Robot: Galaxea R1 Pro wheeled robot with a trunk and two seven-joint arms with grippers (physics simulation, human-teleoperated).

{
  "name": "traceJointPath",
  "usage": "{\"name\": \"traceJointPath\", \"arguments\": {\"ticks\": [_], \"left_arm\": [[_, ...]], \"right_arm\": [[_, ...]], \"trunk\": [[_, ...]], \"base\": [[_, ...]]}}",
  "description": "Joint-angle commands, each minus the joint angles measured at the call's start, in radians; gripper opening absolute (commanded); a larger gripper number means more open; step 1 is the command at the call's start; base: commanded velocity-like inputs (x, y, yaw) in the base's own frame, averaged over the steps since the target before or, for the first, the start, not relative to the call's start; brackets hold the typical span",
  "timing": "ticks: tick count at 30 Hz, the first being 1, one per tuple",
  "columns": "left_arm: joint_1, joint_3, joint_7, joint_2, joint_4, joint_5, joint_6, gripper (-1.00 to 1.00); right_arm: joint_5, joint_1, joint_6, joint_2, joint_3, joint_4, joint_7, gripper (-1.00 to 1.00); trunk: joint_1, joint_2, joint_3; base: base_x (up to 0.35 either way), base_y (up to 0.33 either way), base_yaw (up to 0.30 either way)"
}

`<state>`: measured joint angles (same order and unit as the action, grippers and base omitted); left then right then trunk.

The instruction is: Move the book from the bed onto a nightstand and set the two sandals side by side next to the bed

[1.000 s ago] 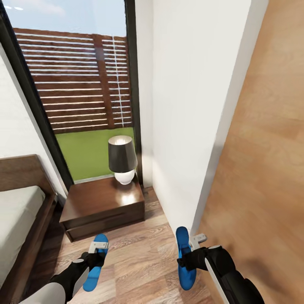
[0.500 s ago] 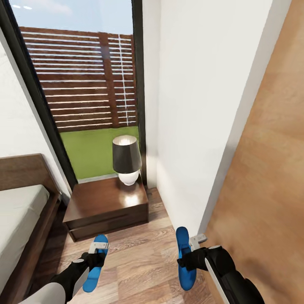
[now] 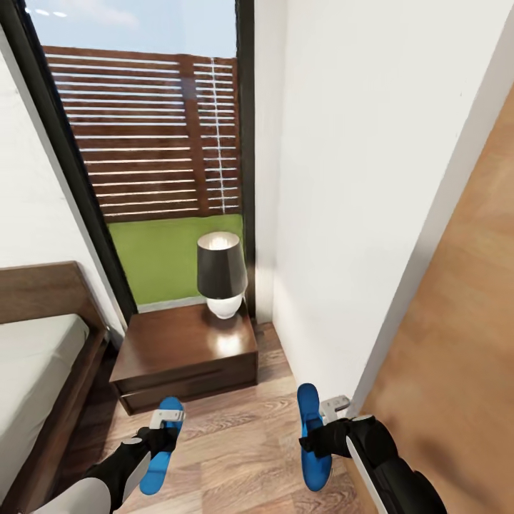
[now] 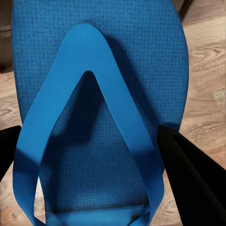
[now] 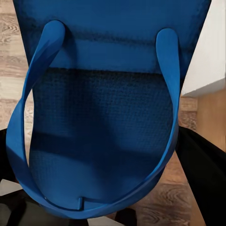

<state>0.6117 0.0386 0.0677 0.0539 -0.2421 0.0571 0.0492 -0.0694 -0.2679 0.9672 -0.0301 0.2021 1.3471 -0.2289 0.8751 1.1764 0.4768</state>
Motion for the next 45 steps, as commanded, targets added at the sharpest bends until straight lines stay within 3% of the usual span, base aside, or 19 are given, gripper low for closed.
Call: {"name": "traceJointPath", "arguments": {"ticks": [1,15,24,36,45], "left_arm": [[0.0,0.004,0.005,0.0,-0.002,0.006,0.005,-1.0],[0.0,0.004,0.002,-0.002,0.0,0.007,0.008,-1.0],[-0.008,0.006,0.001,-0.001,0.024,0.005,0.027,-1.0],[-0.033,0.007,-0.001,-0.001,0.1,0.002,0.039,-1.0],[-0.064,0.009,-0.004,-0.003,0.109,0.001,0.039,-1.0]], "right_arm": [[-0.007,-0.001,0.004,-0.001,0.001,0.001,-0.006,-1.0],[-0.007,-0.001,0.004,0.002,0.004,-0.024,-0.005,-1.0],[-0.007,-0.001,-0.002,0.003,0.005,-0.061,-0.004,-1.0],[-0.007,-0.001,-0.096,0.005,0.006,-0.155,-0.004,-1.0],[-0.011,-0.001,-0.201,0.006,0.007,-0.255,-0.004,-1.0]], "trunk": [[0.0,0.001,0.001],[0.0,0.001,0.001],[0.0,0.001,0.001],[0.0,0.001,0.001],[0.0,0.001,0.001]], "base": [[0.198,0.0,0.249],[0.039,0.0,0.274],[0.001,0.0,0.082],[0.0,0.0,0.006],[0.0,0.0,0.0]]}}
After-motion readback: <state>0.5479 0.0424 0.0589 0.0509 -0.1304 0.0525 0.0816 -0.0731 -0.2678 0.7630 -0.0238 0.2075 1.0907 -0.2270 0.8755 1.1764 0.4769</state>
